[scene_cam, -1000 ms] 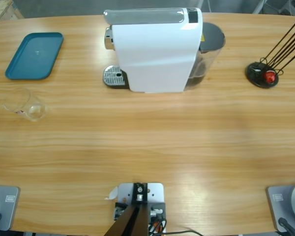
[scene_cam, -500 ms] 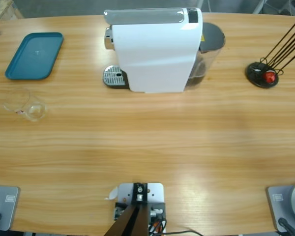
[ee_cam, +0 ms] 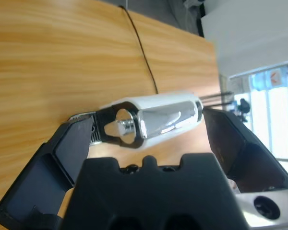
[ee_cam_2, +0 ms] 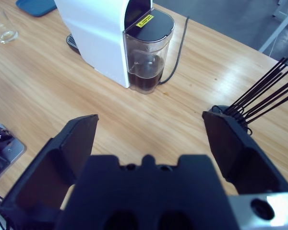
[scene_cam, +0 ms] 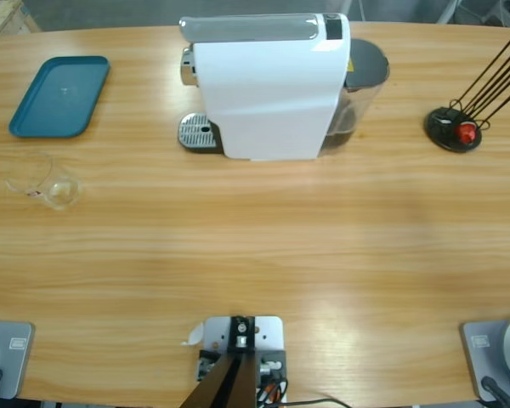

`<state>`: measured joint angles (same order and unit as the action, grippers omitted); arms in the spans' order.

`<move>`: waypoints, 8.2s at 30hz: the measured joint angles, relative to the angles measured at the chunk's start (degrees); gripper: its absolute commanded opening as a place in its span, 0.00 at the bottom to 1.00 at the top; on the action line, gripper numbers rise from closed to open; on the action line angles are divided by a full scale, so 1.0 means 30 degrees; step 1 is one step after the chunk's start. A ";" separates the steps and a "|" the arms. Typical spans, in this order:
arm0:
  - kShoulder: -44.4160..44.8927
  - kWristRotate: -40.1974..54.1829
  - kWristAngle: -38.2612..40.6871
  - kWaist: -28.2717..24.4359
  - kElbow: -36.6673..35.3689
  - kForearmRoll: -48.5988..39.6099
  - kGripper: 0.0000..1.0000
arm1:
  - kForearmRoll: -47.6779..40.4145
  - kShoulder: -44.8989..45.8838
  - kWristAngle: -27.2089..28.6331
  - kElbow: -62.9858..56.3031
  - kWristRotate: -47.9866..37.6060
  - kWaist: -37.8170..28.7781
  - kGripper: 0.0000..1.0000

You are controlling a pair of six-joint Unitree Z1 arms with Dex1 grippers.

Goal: Pour coffee

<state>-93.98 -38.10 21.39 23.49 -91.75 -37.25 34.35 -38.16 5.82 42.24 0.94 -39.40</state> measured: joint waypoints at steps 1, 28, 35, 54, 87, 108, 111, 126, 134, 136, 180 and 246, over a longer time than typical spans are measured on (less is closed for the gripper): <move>-0.0251 -0.0418 0.0124 0.0004 -0.0079 -0.0066 0.98 | -0.0001 0.0000 -0.0009 0.0000 0.0000 0.0000 1.00; -0.2649 -0.1409 0.1741 0.1251 -0.0163 -0.0562 0.82 | -0.0954 0.0046 -0.0127 -0.0353 -0.0084 0.0000 1.00; -0.2793 -0.1199 0.1713 0.1253 -0.0163 -0.0588 0.82 | -0.0340 -0.0040 -0.0570 -0.0348 -0.0348 0.0000 1.00; -0.3226 -0.1193 0.1721 0.1366 -0.0253 -0.0564 0.60 | 0.1311 -0.0365 -0.0004 0.0903 -0.0150 0.0000 1.00; -0.3914 -0.1184 0.1810 0.1722 -0.0995 -0.0564 0.00 | 0.1316 -0.0365 -0.0005 0.0903 0.0052 0.0000 1.00; -0.2101 0.3682 0.2453 0.3310 -0.4453 0.0555 1.00 | 0.2429 -0.0591 -0.0029 0.1494 -0.0422 0.0000 1.00; -0.0937 0.7716 -0.1604 0.4988 -0.3530 0.0409 1.00 | 0.4718 -0.1725 0.1310 0.3218 -0.1719 -0.0013 0.89; 0.9776 1.4797 -0.8693 0.8343 0.9512 -0.1666 0.99 | -0.4431 -0.9441 0.4774 -0.0956 -0.7188 0.2910 0.77; 1.1280 1.4108 -0.8839 0.8343 1.0402 -0.2632 0.99 | -1.2592 -1.3559 0.5032 -0.5713 -0.8407 0.5089 0.63; 1.1291 1.4093 -0.8867 0.8343 1.0402 -0.2633 0.99 | -1.4800 -1.4004 0.5564 -0.7030 -0.8547 0.5121 0.63; 1.0751 1.3300 -0.8885 0.8343 1.0324 -0.2638 0.99 | -2.8854 -2.1324 0.4832 -1.1152 -0.5342 0.8345 0.26; 1.0800 1.2260 -0.8644 0.8954 1.0695 -0.2637 0.99 | -1.6931 -1.1559 0.4848 -0.5637 -0.3340 0.8389 0.10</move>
<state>-61.58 -1.32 -4.54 50.35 -59.66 -45.16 -16.44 -72.84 20.36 25.32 -9.08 -14.23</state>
